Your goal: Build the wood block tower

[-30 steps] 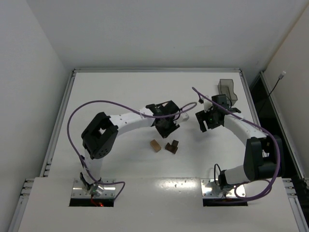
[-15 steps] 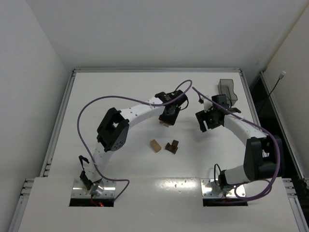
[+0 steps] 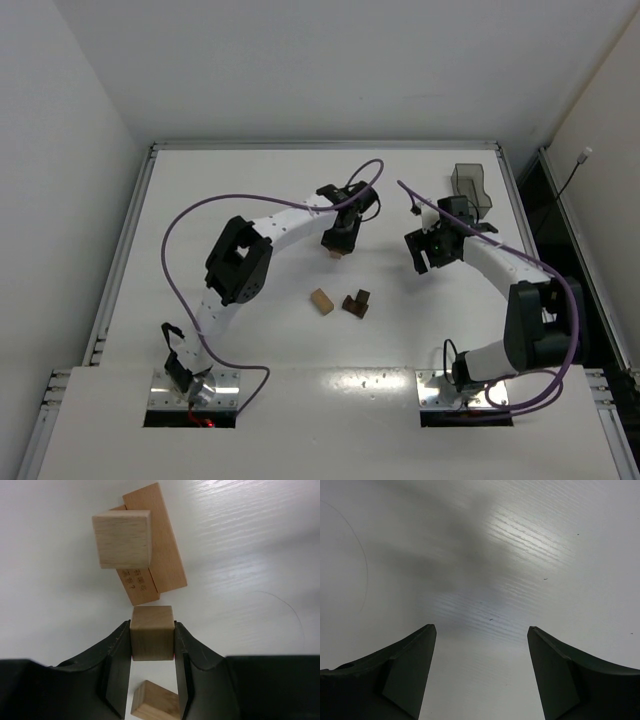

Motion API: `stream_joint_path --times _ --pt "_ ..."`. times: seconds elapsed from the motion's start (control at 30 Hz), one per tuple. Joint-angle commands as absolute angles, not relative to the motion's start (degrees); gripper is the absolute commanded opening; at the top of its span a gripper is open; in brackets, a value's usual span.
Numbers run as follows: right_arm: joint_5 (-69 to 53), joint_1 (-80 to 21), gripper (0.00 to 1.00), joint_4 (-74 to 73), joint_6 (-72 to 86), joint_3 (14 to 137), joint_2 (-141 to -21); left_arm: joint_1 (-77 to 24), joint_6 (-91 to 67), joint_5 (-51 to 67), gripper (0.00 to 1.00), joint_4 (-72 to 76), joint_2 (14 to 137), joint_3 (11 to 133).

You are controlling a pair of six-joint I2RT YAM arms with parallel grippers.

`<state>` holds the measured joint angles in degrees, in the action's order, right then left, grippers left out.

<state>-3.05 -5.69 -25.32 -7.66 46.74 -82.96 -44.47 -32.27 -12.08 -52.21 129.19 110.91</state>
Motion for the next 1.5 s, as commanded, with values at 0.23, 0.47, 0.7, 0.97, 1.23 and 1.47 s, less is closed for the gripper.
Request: stream_joint_path --times 0.23,0.47,0.7,0.97,1.23,1.47 --pt "-3.7 -5.4 0.71 -24.0 -7.2 48.3 -84.3 -41.6 -33.5 -7.8 0.0 -50.4 131.3 114.5" --pt "-3.7 -5.4 0.71 -24.0 -7.2 48.8 -84.8 -41.0 -34.1 -4.0 0.0 -47.4 130.8 115.1" --pt "-3.7 -5.4 0.71 -24.0 -7.2 48.8 -84.8 -41.0 -37.1 -5.7 0.0 -46.8 130.8 114.5" --pt "-3.7 -5.4 0.71 -24.0 -7.2 48.8 -84.8 -41.0 -41.8 -6.2 0.0 -46.3 130.8 112.6" --pt "-3.7 -5.4 0.71 -24.0 -7.2 48.8 -84.8 -41.0 -45.3 -12.1 0.0 -45.7 129.1 110.8" --pt "-3.7 -5.4 0.71 -24.0 -7.2 48.8 -85.3 -41.0 -45.4 -13.8 0.0 -45.7 128.5 110.8"
